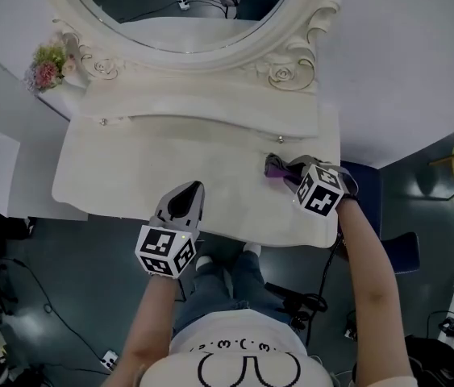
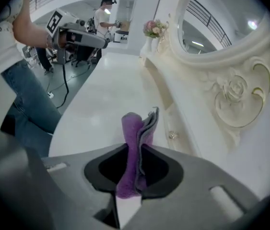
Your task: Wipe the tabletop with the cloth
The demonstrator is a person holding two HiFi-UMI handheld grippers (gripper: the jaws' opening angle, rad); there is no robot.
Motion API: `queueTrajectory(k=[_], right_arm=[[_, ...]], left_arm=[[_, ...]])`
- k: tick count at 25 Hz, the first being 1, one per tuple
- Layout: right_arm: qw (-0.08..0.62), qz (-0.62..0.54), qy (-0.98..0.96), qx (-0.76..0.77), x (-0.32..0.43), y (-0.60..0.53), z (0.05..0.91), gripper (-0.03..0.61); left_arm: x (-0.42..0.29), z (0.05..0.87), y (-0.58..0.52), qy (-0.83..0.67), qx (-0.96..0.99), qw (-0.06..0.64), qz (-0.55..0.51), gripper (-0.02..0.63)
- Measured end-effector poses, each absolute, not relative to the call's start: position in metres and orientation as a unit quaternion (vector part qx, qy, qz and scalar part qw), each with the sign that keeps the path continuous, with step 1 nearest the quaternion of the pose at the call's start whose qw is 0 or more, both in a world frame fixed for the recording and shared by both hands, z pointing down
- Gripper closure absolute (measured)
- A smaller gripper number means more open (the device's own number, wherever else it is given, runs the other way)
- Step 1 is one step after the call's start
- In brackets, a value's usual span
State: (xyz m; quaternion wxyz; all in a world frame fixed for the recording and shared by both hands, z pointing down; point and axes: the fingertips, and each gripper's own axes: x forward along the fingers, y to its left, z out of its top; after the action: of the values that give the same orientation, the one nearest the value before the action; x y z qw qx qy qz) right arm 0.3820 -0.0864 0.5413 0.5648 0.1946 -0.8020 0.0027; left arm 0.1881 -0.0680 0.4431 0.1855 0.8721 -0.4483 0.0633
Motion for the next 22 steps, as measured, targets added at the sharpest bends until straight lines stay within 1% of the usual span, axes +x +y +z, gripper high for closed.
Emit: queueTrajectory(k=[5,7,10,14,22], right_arm=[[0.605,-0.122,-0.759,0.207,0.402,-0.133,0.563,0.508],[0.614,-0.149,-0.748,0.204,0.408,-0.143,0.574,0.506],[0.610,-0.164,-0.745,0.214,0.413,-0.153,0.588,0.506],[0.598,-0.139,-0.759,0.215,0.412,-0.160,0.593,0.506],[0.593,-0.032,-0.780,0.194,0.406,-0.148,0.588,0.508]], left_arm=[[0.191,0.455,-0.077,-0.476,0.855,0.194,0.070,0.611],[0.193,0.458,-0.079,-0.485,0.849,0.195,0.071,0.611],[0.196,0.461,-0.079,-0.497,0.842,0.196,0.073,0.611],[0.198,0.466,-0.076,-0.506,0.836,0.199,0.074,0.611],[0.216,0.469,-0.066,-0.491,0.845,0.199,0.070,0.611]])
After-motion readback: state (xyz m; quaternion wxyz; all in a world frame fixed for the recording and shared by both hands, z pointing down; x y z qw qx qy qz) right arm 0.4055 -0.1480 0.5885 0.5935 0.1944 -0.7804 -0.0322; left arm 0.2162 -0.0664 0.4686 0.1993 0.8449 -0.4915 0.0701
